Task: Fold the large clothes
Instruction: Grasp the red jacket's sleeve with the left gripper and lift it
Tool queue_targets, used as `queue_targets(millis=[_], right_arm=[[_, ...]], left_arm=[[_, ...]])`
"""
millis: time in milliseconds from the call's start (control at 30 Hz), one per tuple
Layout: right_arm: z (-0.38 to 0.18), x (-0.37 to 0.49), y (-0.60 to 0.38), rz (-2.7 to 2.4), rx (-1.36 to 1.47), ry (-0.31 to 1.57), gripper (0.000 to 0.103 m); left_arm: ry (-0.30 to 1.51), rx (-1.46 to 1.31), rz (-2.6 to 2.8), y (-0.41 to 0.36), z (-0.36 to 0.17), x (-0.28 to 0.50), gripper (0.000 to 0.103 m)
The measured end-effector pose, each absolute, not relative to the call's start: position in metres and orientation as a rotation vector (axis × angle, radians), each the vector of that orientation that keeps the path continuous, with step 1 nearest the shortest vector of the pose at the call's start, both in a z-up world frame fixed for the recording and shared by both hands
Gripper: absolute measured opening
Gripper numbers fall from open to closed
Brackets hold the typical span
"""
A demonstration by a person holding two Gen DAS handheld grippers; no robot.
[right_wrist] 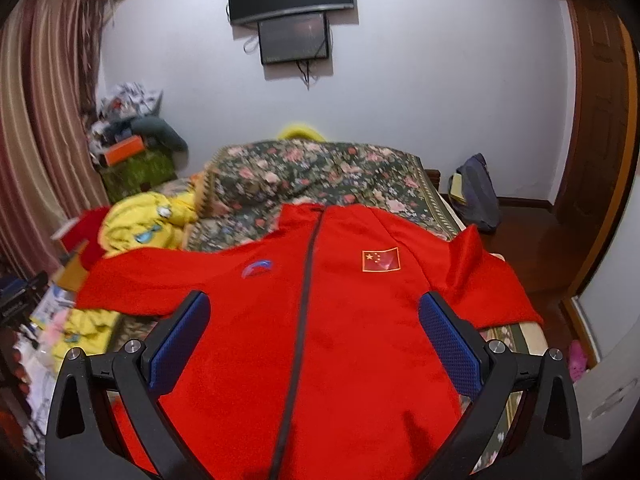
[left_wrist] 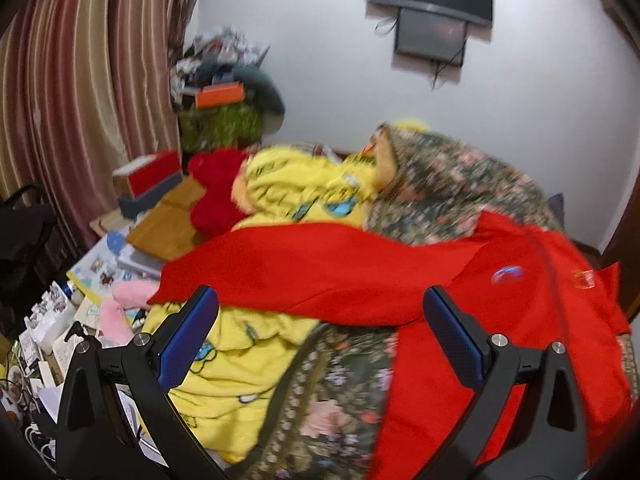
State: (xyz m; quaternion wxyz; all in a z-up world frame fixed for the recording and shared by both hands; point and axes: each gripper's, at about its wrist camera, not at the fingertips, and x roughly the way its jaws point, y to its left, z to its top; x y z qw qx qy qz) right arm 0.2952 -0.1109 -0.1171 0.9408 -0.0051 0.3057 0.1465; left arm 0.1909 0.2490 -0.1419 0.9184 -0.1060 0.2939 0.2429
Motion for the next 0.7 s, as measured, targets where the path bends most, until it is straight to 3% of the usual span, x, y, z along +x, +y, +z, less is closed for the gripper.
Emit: queue_targets(millis=[133, 433, 600, 700], right_arm=[[-0.135, 0.326, -0.104, 0.286, -0.047, 0.701, 0.103], [-0.187, 0.374, -0.086, 0.306, -0.076, 0.975, 0.103], [-0.193, 0.375, -0.079, 0.310, -0.129, 1.000, 0.103], [-0.192, 0.375, -0.077, 0.311, -0.152, 0.990, 0.103]], left_arm=[[0.708, -0.282, 0.504, 0.288, -0.172, 0.206, 0.103], [0.861, -0.721, 0.377, 0.380, -0.248, 0.226, 0.103], [0.830, -0.984, 0.363, 0.426, -0.275, 0.223, 0.084], [0.787, -1.072, 0.373, 0.445, -0.282, 0.219, 0.078]])
